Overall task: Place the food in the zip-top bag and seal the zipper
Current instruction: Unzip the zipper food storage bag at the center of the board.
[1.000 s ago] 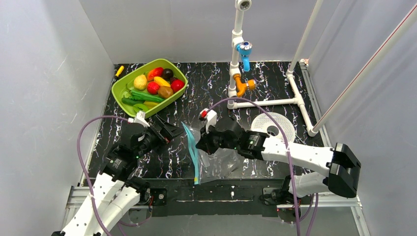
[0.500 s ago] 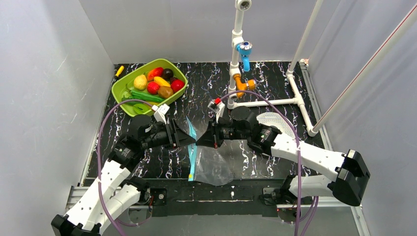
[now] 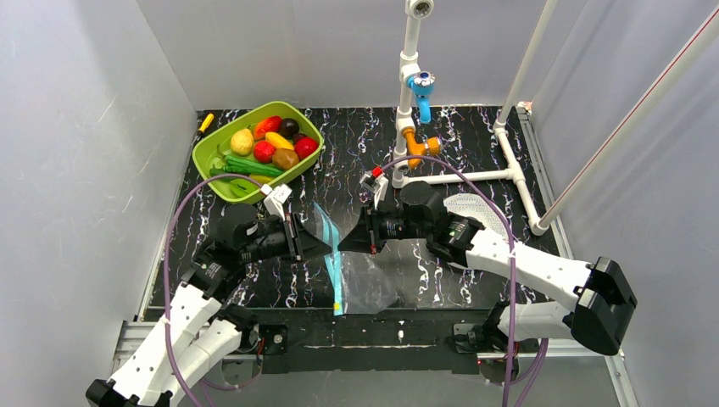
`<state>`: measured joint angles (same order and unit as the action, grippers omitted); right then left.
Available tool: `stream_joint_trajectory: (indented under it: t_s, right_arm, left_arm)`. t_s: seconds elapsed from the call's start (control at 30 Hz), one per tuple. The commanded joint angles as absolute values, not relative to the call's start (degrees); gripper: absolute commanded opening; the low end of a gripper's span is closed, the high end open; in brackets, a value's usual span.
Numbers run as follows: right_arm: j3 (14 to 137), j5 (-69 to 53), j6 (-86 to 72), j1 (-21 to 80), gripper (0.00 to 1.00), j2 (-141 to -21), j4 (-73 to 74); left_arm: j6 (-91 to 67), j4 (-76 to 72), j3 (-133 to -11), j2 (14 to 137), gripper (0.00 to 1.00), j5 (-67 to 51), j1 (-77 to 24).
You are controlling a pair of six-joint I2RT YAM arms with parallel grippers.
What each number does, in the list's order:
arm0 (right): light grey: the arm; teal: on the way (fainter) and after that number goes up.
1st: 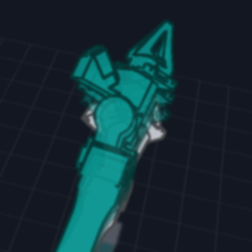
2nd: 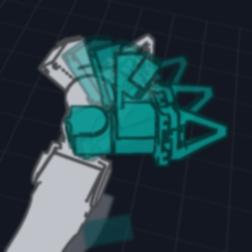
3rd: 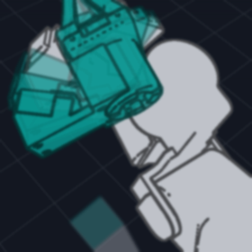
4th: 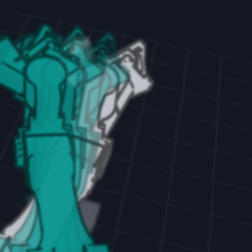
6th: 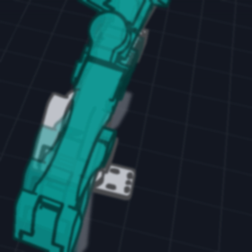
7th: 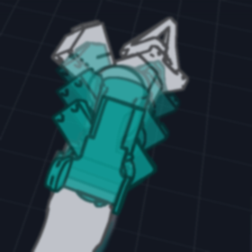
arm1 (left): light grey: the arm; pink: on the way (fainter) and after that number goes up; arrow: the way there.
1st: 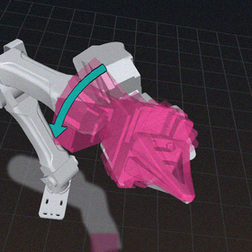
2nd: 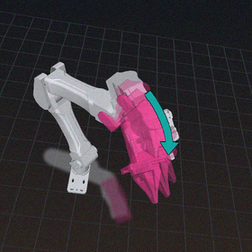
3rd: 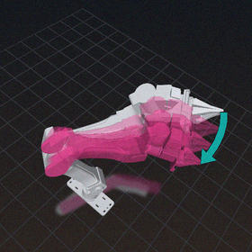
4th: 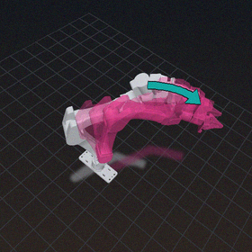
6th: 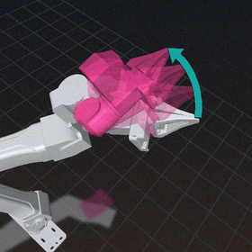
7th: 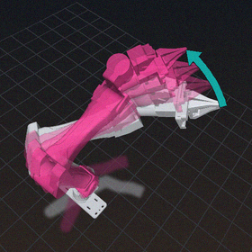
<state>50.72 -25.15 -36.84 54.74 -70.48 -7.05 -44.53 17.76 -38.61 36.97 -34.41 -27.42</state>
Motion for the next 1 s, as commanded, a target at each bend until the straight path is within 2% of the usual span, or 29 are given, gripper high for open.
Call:
stream_joint_trajectory:
  t_s: [0.0,0.1,0.17,0.23,0.27,0.33,0.37,0.63,0.73,0.97]
  right_arm:
    - [51.0,-27.5,-37.5,54.5,0.01,-70.1,-10.7]
    - [51.1,-27.7,-37.6,54.5,0.01,-70.2,-10.8]
    - [52.1,-26.2,-36.6,54.5,0.01,-70.1,-8.8]
    - [55.0,-21.3,-35.0,54.7,0.01,-70.4,0.0]
    - [57.2,-18.0,-34.0,55.1,0.09,-70.8,5.1]
    - [61.6,-10.7,-32.1,57.0,0.3,-71.7,13.2]
    - [63.8,-7.9,-31.2,58.2,0.36,-72.2,16.2]
    - [82.2,15.6,-32.8,66.4,0.56,-81.8,33.8]
    - [86.9,20.7,-31.8,69.5,0.58,-84.6,38.1]
    - [88.8,29.2,-28.7,76.0,0.57,-86.8,38.5]
  left_arm:
    - [-40.9,20.7,-39.2,37.8,0.13,-33.4,-27.6]
    - [-40.5,20.8,-39.3,38.8,0.0,-32.6,-27.8]
    - [-40.3,21.7,-39.6,39.0,0.0,-31.6,-27.9]
    - [-40.2,22.7,-40.7,38.5,0.0,-30.1,-28.0]
    - [-40.4,23.3,-41.3,38.2,0.0,-29.2,-28.0]
    - [-41.1,24.4,-42.8,37.6,0.0,-26.9,-28.1]
    - [-41.9,24.6,-43.2,37.5,0.0,-26.0,-28.1]
    - [-45.2,24.4,-44.7,39.6,0.0,-23.3,-28.1]
    - [-47.1,24.8,-44.5,39.1,0.0,-21.8,-28.0]
    - [-50.9,23.7,-43.2,38.1,0.0,-20.6,-28.0]
